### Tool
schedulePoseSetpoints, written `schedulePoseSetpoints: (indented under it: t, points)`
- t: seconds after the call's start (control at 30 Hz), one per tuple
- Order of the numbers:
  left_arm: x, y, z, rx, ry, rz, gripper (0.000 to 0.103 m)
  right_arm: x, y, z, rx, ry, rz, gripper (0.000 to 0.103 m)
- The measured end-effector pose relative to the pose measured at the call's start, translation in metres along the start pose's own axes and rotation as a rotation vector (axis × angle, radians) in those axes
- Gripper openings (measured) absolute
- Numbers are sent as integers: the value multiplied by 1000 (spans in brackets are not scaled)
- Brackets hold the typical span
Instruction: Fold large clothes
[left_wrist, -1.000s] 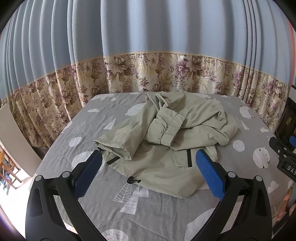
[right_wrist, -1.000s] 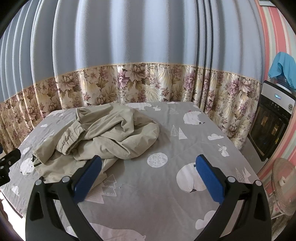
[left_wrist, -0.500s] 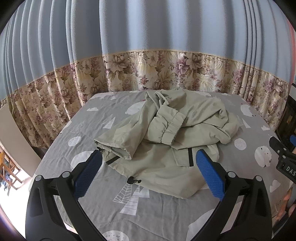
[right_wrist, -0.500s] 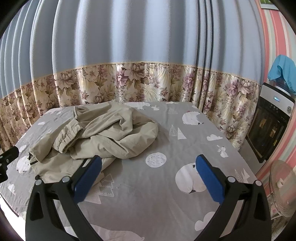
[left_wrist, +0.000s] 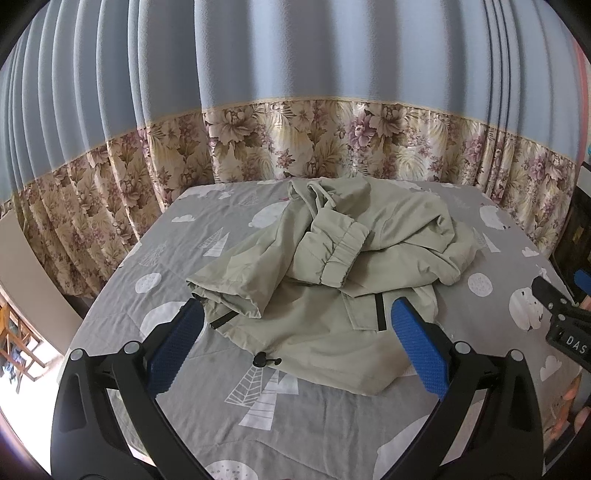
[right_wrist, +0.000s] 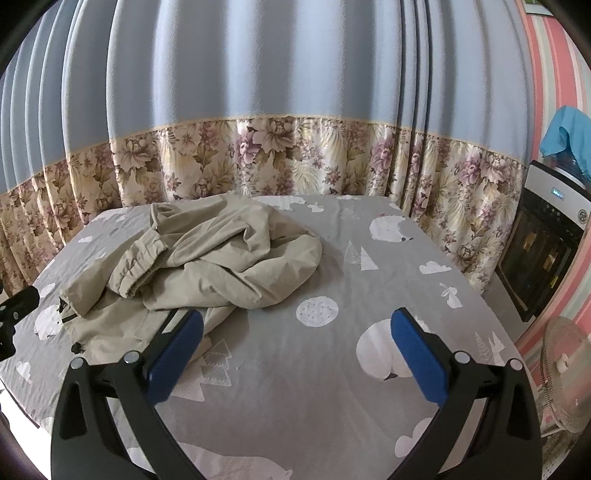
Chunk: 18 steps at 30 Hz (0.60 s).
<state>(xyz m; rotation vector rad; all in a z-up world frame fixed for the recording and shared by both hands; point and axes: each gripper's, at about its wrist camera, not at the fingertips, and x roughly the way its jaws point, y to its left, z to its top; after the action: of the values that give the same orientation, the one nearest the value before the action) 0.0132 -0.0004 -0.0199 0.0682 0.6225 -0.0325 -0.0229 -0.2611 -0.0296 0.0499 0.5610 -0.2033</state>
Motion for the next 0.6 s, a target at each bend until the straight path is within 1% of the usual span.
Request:
schedulePoseSetpoints:
  t: [0.2, 0.3, 0.4, 0.5, 0.6]
  points:
    - [1, -1, -2, 0, 4, 1, 100, 1, 3, -5, -12, 8, -4, 101]
    - [2, 0, -3, -1, 12, -3, 100, 1, 5, -5, -18, 1, -10, 101]
    - [3, 0, -4, 4, 4, 0, 100, 0, 8, -5, -24, -7, -12, 101]
    - [2, 2, -5, 4, -8, -14, 100, 2, 9, -6, -35, -9, 20, 101]
    - [2, 2, -8, 29, -14, -48, 100, 8, 12, -9, -59, 30, 52, 101]
